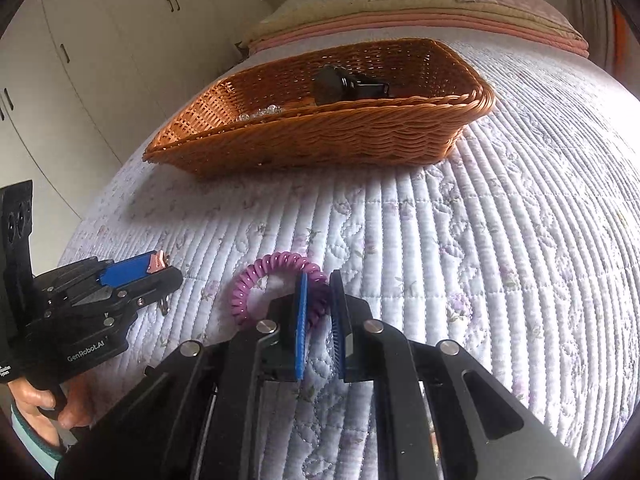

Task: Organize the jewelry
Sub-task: 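Grasp the purple coil hair tie with the right tool while the left tool grasps the pink star keychain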

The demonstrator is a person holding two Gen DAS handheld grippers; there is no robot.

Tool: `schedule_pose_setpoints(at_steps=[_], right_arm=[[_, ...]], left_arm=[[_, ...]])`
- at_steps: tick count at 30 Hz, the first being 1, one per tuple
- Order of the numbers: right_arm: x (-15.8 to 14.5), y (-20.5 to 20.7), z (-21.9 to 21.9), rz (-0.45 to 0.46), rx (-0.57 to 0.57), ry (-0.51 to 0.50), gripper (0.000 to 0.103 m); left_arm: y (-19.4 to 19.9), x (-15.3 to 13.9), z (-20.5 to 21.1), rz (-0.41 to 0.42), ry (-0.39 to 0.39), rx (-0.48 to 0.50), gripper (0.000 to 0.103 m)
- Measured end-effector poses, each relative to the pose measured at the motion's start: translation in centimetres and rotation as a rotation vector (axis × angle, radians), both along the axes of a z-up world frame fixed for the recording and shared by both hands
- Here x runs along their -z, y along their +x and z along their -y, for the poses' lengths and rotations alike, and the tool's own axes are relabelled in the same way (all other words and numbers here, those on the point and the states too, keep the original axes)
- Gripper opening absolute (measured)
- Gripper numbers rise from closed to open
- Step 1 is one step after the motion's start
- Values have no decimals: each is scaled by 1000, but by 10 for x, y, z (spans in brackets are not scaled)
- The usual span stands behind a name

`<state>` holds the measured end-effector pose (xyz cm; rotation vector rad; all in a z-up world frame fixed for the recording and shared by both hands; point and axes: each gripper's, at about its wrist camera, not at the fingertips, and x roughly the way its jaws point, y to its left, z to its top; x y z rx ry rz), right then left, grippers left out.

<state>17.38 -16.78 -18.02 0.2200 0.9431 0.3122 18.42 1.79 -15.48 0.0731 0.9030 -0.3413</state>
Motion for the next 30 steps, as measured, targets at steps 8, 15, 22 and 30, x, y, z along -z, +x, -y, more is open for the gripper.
schedule_pose_setpoints(at_steps=[8, 15, 22, 30], right_arm=[[-1, 1, 2, 2, 1, -1, 10], [1, 3, 2, 0, 5, 9, 10], [1, 3, 5, 0, 8, 5, 10], [1, 9, -5, -17, -6, -38, 13]], left_arm=[[-14, -3, 1, 22, 72, 15, 41], [-26, -5, -11, 31, 84, -32, 38], [-22, -5, -10, 25, 38, -36, 38], [-20, 0, -1, 54, 50, -48, 18]])
